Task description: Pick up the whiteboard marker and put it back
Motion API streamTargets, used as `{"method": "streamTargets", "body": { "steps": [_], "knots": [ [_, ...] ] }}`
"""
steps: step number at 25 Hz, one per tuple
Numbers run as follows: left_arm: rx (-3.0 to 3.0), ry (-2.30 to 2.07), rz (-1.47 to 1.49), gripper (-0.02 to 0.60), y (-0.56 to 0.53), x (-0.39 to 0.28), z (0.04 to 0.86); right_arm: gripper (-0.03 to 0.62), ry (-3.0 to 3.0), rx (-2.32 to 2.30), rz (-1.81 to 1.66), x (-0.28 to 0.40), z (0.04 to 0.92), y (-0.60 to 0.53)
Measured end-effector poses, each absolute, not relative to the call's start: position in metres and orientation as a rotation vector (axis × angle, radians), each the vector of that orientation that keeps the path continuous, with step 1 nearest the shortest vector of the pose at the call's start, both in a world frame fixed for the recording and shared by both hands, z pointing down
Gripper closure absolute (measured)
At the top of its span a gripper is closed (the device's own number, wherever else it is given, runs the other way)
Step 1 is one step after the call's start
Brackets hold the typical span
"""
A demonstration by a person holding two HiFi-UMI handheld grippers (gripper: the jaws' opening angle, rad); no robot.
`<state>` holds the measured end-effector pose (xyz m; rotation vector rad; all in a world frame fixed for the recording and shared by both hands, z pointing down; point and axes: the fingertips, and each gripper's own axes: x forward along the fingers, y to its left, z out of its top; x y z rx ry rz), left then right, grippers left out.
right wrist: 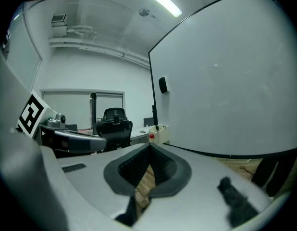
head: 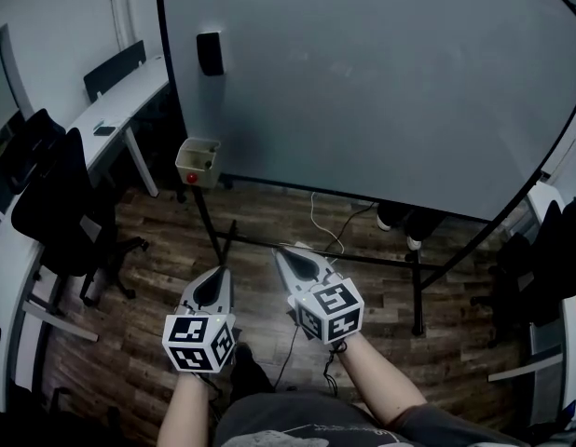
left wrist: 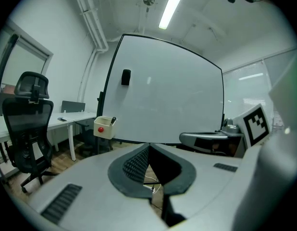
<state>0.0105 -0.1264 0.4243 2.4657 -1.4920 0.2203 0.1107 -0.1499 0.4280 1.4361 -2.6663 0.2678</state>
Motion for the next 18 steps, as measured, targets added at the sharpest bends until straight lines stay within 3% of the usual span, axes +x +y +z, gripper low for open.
{"method": "streamTargets", "body": {
  "steps": [18],
  "knots": [
    [2.465, -1.490, 0.259, 0.568, -0.082, 0.027, 0.429, 0.572, -2.657, 1.435, 0.288, 0.139, 0.424, -0.108]
  ]
}}
